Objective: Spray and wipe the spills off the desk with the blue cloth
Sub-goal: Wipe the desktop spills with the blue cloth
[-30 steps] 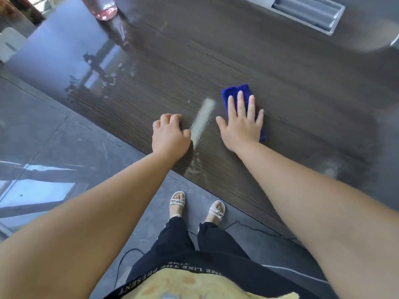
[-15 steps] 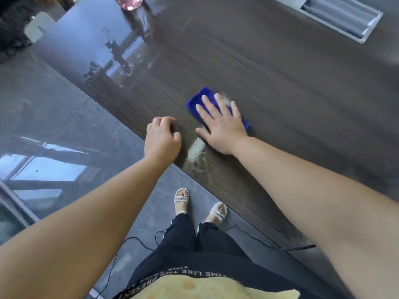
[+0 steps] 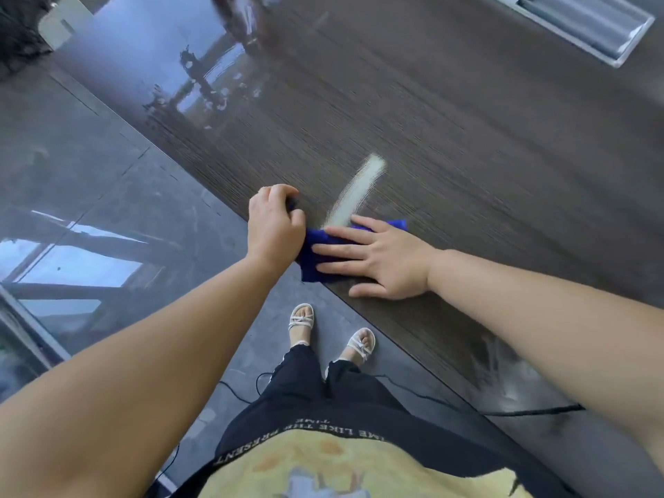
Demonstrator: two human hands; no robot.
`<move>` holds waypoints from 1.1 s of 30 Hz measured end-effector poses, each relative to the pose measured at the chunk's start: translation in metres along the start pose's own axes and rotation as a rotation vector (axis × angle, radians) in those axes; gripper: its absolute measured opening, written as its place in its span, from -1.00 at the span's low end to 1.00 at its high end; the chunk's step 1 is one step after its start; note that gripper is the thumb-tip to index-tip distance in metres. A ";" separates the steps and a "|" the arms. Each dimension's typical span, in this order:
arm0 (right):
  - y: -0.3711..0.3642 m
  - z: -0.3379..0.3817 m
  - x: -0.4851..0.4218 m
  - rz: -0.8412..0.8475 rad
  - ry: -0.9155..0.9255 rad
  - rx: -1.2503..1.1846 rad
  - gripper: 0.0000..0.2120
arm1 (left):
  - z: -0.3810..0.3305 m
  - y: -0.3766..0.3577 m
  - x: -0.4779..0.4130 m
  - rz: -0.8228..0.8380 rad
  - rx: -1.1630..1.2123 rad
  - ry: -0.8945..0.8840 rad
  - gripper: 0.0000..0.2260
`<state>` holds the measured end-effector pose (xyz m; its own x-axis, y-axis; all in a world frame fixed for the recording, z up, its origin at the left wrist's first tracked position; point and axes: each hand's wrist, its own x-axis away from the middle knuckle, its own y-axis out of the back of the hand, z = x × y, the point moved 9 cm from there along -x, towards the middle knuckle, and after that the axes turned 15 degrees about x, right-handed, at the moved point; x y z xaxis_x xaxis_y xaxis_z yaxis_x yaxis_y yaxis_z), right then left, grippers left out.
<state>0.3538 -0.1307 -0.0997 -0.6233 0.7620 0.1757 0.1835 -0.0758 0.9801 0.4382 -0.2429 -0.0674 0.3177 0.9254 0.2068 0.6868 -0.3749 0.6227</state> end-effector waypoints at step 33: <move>-0.035 -0.104 0.142 0.224 -1.349 -0.221 -0.39 | -0.071 -0.098 0.011 0.194 -0.242 -0.121 -0.64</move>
<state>0.1798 -0.0862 -0.0995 0.6359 0.7369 0.2293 -0.0212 -0.2803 0.9597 0.3282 -0.1917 -0.0718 0.5122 0.8195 0.2570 0.4354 -0.5057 0.7448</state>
